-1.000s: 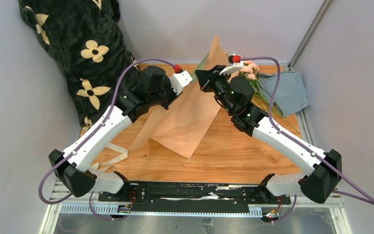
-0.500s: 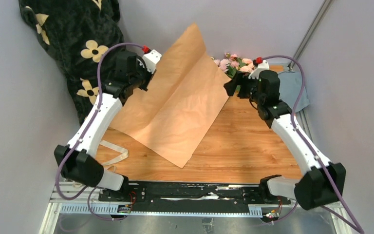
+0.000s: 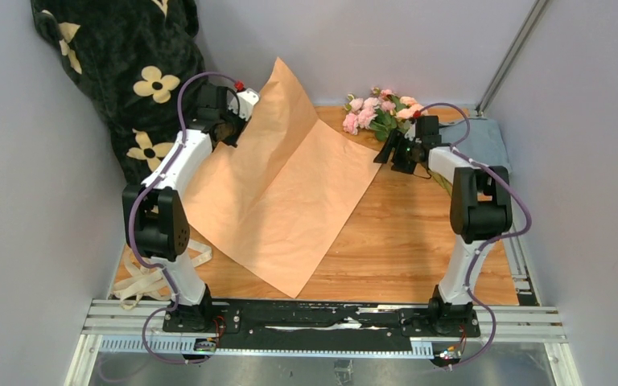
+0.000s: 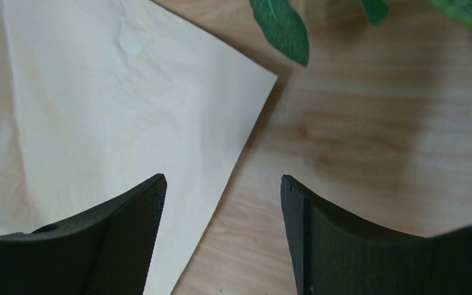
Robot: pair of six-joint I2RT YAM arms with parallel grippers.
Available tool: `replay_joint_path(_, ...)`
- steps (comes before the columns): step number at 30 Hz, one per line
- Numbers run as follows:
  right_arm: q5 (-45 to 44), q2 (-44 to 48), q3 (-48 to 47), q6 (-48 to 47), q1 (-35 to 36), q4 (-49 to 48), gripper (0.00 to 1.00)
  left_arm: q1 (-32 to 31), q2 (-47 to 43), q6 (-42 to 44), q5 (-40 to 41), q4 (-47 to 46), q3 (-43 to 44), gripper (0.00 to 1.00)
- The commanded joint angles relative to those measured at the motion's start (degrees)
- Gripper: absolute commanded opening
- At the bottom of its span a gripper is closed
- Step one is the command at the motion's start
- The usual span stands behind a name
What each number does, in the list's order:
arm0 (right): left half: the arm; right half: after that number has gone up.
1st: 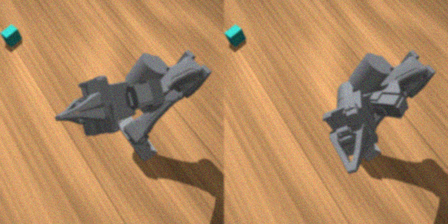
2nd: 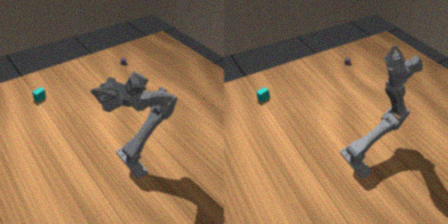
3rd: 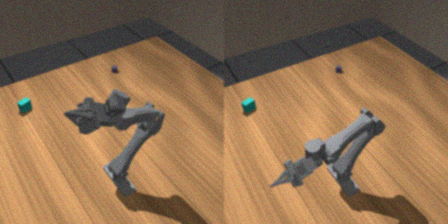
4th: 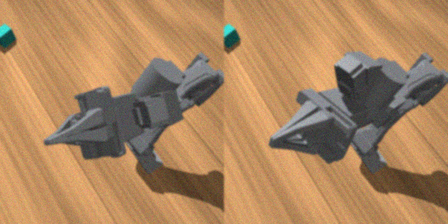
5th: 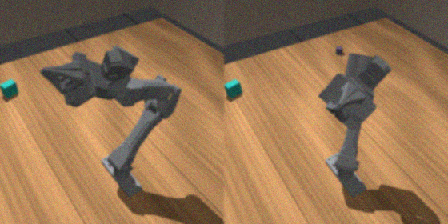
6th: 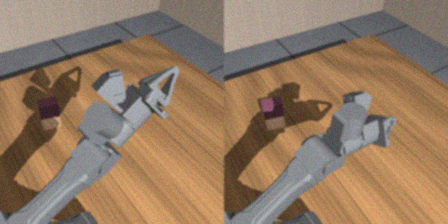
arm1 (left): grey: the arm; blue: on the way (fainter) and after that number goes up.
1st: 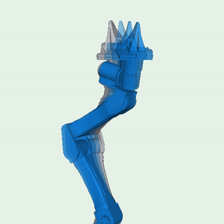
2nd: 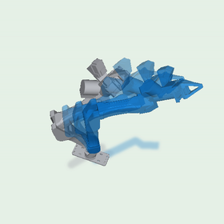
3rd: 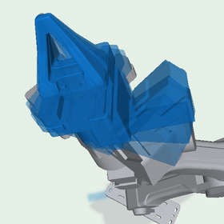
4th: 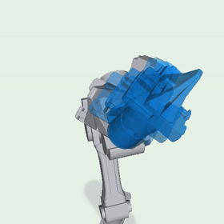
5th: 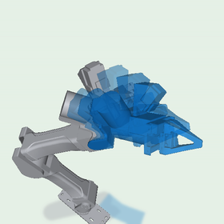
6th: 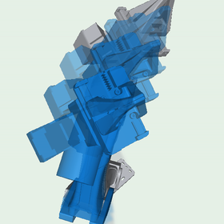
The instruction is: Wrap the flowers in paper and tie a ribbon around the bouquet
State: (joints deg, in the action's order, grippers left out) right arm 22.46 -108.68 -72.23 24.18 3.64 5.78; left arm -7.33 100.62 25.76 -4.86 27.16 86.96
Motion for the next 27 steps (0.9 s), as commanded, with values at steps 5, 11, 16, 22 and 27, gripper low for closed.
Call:
replay_joint_path(5,3.16,-10.8,-7.22,6.85,-1.05,-1.55,0.71,0.31,-0.25,2.17,2.47,-1.38,0.7,0.0)
replay_joint_path(11,6.75,-14.59,-7.2,12.36,-1.4,-7.71,0.68,0.39,0.28,1.48,1.79,-1.83,-0.82,0.0)
replay_joint_path(16,10.52,-17.0,-4.78,17.41,-1.44,-15.42,0.66,0.39,1.41,1.29,1.92,-1.39,0.06,0.0)
replay_joint_path(22,12.3,-18.4,-4.97,19.69,-0.65,-21.04,0.47,0.39,0.75,1.84,2.0,-1.36,-1.09,0.0)
replay_joint_path(27,12.04,-19.17,-6.83,18.85,-0.22,-21.07,0.0,0.39,0.6,1.41,3.92,-0.5,-0.82,0.0)
